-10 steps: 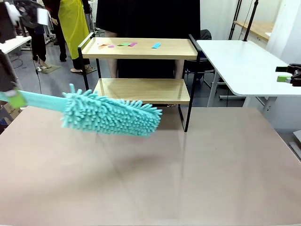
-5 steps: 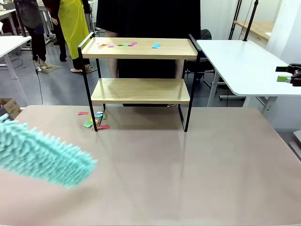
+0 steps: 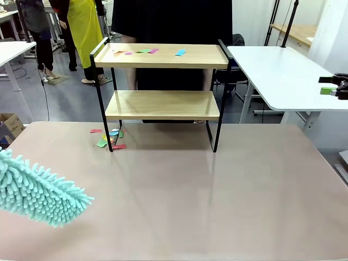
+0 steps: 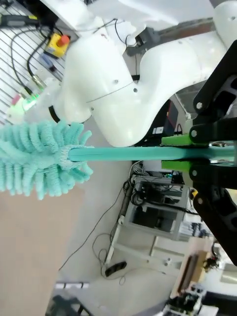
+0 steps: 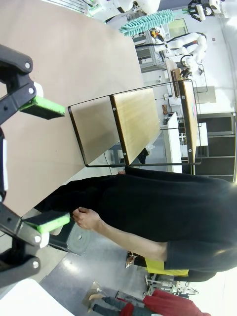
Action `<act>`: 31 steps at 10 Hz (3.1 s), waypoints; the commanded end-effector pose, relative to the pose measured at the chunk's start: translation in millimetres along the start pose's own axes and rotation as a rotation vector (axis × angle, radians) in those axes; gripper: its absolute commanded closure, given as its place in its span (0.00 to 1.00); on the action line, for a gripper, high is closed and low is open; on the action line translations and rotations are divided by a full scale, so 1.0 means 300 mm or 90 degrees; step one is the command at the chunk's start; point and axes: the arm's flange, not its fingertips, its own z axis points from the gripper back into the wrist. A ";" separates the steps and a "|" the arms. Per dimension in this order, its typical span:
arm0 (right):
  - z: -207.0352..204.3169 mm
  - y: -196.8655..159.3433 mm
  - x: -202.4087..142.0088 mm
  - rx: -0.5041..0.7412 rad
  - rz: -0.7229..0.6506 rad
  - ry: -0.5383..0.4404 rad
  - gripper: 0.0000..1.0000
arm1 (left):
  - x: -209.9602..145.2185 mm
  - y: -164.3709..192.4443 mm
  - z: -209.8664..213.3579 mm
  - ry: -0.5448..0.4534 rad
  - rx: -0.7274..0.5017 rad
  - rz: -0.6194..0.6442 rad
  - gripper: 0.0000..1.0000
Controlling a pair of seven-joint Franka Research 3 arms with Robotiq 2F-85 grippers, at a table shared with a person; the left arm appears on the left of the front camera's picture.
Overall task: Clean the shelf.
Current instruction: Clean the specific section of the Shelf indicated by the human with the Duster.
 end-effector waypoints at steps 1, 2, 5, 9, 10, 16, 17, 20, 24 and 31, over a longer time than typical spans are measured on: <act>-0.006 0.004 0.014 0.001 0.004 -0.001 0.00 | -0.001 -0.009 0.002 -0.009 -0.012 0.001 0.87; -0.006 0.004 0.014 0.001 0.004 -0.001 0.00 | -0.001 -0.009 0.002 -0.009 -0.012 0.001 0.87; -0.006 0.004 0.014 0.001 0.004 -0.001 0.00 | -0.001 -0.009 0.002 -0.009 -0.012 0.001 0.87; -0.006 0.004 0.014 0.001 0.004 -0.001 0.00 | -0.001 -0.009 0.002 -0.009 -0.012 0.001 0.87; -0.006 0.004 0.014 0.001 0.004 -0.001 0.00 | -0.001 -0.009 0.002 -0.009 -0.012 0.001 0.87; -0.006 0.004 0.014 0.001 0.004 -0.001 0.00 | -0.001 -0.009 0.002 -0.009 -0.012 0.001 0.87; -0.006 0.004 0.014 0.001 0.004 -0.001 0.00 | -0.001 -0.009 0.002 -0.009 -0.012 0.001 0.87; -0.006 0.004 0.014 0.001 0.004 -0.001 0.00 | -0.001 -0.009 0.002 -0.009 -0.012 0.001 0.87; -0.006 0.004 0.014 0.001 0.004 -0.001 0.00 | -0.001 -0.009 0.002 -0.009 -0.012 0.001 0.87; -0.006 0.004 0.014 0.001 0.004 -0.001 0.00 | 0.009 -0.017 0.090 -0.143 -0.026 0.044 0.87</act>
